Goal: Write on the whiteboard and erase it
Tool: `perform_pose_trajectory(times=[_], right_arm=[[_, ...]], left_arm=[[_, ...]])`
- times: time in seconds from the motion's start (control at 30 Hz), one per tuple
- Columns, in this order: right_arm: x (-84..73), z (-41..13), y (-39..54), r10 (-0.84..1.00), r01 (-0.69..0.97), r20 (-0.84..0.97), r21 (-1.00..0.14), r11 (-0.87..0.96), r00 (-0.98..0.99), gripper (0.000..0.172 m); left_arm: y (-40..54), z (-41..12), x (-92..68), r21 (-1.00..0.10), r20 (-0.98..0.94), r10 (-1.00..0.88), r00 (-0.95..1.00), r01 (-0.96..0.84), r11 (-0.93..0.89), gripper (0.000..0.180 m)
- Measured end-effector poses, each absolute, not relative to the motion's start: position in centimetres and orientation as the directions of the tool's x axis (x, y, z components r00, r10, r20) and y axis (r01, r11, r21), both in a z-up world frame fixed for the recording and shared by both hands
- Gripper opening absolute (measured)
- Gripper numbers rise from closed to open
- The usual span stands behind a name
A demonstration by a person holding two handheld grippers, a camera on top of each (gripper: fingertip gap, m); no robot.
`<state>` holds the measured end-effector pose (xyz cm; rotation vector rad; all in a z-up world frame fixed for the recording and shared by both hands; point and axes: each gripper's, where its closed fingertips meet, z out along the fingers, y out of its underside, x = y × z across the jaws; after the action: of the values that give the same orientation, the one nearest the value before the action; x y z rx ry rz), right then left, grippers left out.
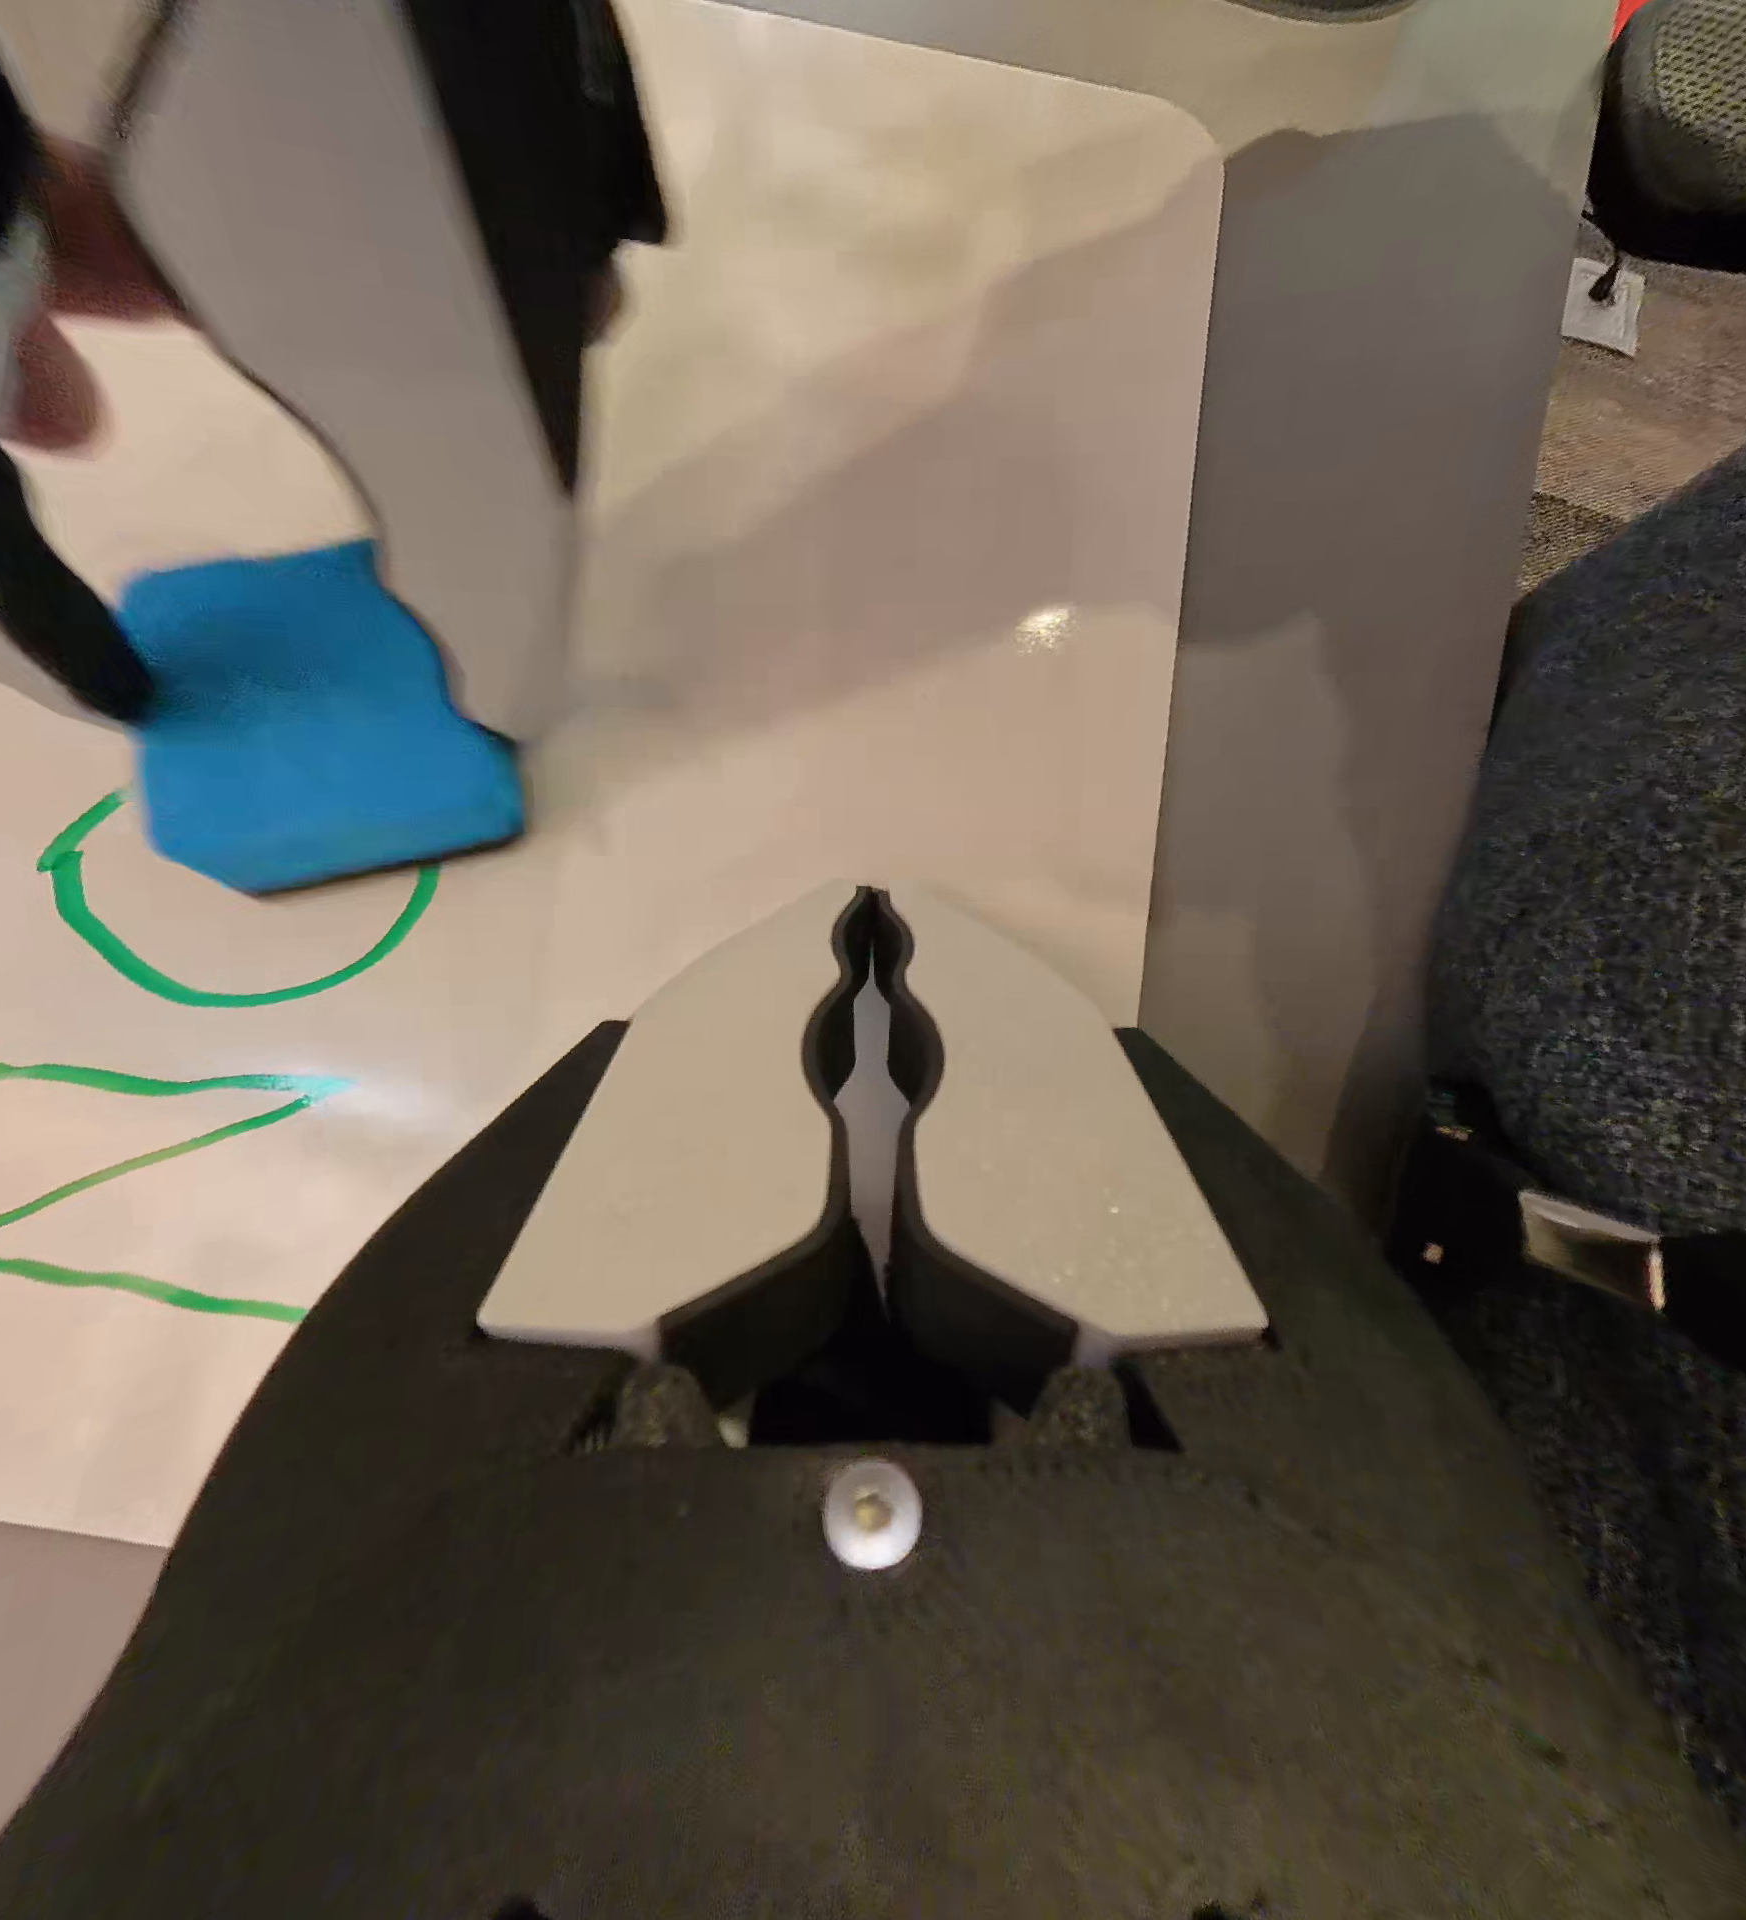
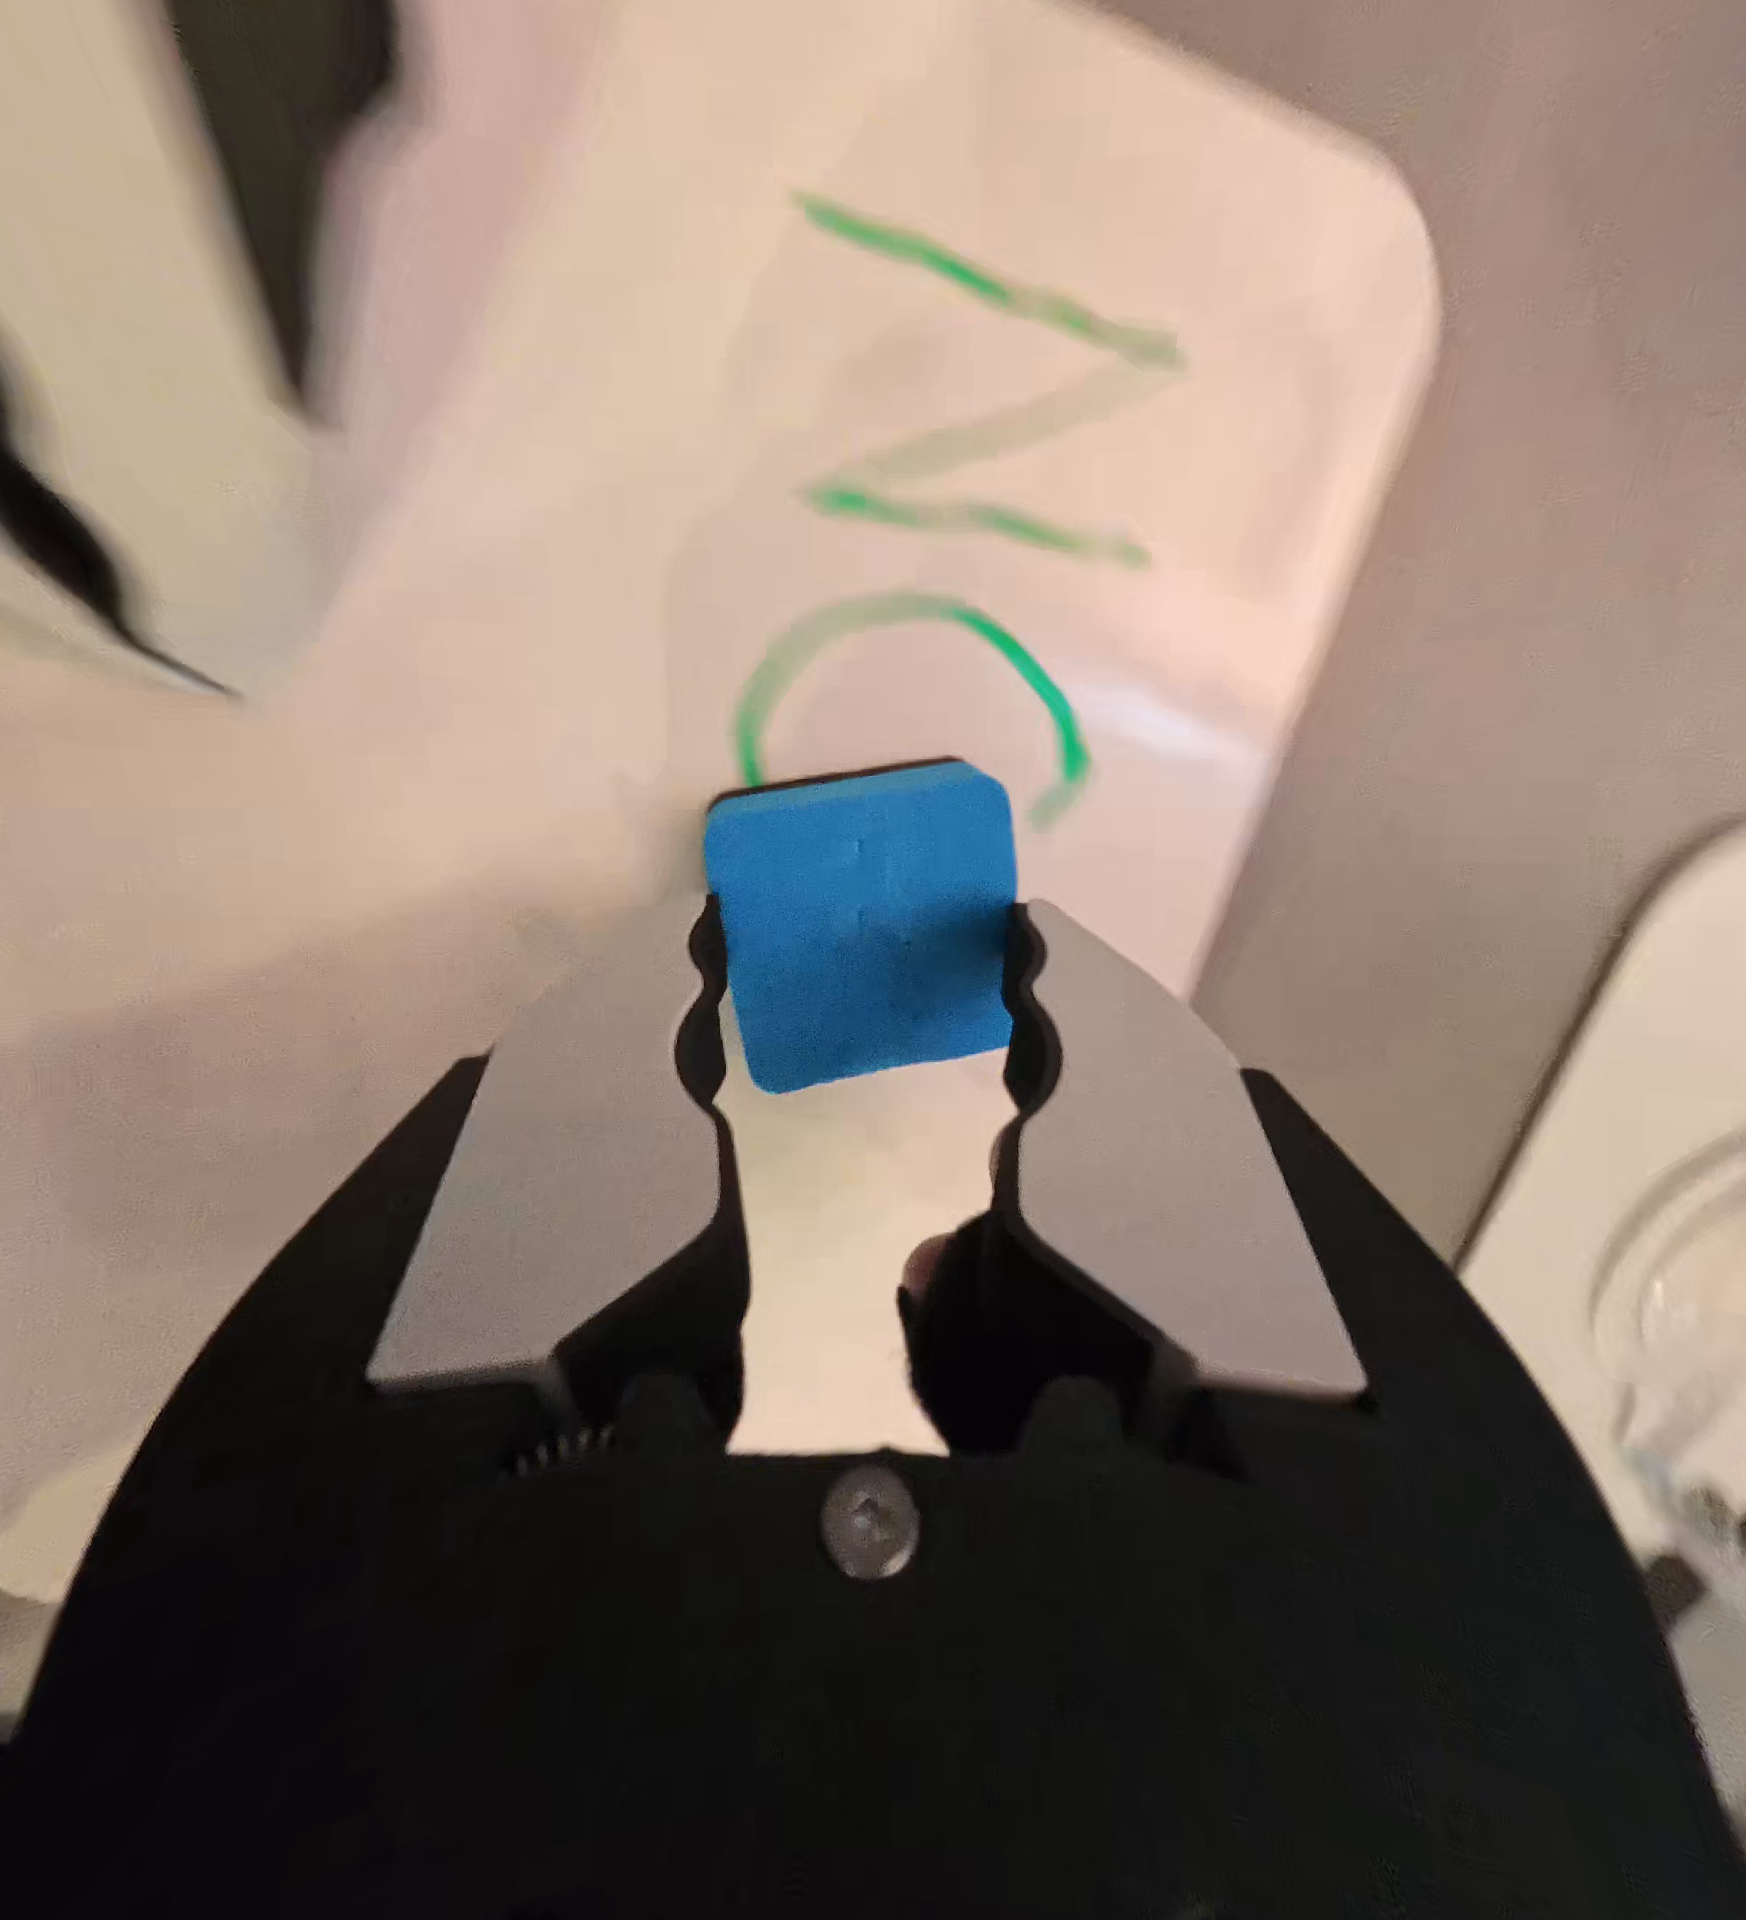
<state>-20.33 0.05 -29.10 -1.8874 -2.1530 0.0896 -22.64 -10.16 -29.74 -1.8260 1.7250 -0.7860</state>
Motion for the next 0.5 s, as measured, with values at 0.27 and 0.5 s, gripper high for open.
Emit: perform_pose_trajectory(times=[0.27,0.5], right_arm=[[-23.5,-29.1,1.2,0.980,0.948,0.166,-0.279,0.153,-0.109,0.053],[-24.3,-29.1,1.5,0.976,0.957,0.154,-0.223,0.186,-0.153,0.053]], left_arm=[[-10.4,-29.7,-22.6,-0.706,0.026,-1.000,0.013,-0.708,-0.027,0.001],[-10.4,-29.7,-22.6,-0.706,0.017,-1.000,0.010,-0.708,-0.019,0.001]])
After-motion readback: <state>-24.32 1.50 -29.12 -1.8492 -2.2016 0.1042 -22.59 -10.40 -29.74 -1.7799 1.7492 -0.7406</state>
